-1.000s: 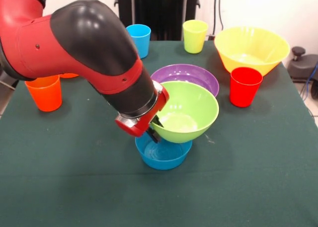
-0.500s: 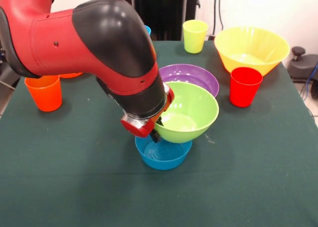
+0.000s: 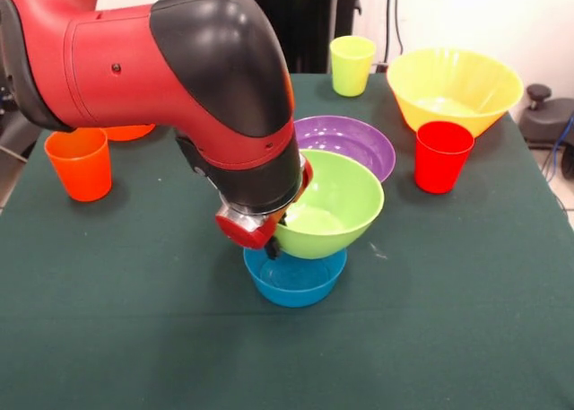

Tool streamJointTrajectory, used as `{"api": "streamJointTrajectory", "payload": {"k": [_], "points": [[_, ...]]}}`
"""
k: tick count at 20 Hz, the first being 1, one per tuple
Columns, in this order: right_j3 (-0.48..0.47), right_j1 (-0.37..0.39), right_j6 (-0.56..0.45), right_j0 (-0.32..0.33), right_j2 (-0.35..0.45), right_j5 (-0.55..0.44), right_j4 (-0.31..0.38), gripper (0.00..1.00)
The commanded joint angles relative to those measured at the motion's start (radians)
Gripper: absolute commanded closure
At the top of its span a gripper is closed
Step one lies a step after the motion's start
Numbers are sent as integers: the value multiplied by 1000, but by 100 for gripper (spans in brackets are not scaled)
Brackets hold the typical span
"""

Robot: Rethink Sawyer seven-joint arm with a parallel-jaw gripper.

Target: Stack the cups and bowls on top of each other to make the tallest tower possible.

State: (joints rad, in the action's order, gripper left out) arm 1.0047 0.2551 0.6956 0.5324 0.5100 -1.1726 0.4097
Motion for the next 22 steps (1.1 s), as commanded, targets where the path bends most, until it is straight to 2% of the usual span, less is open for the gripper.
{"api": "streamJointTrajectory", "payload": {"k": [1, 9, 16, 22], "points": [[-54, -60, -172, -6, -91, -11, 191, 100], [-74, -69, -184, -5, -80, -34, 188, 100], [-41, -82, -116, 8, -50, 13, 148, 100], [-40, -86, -107, 7, -42, 17, 144, 100]]}}
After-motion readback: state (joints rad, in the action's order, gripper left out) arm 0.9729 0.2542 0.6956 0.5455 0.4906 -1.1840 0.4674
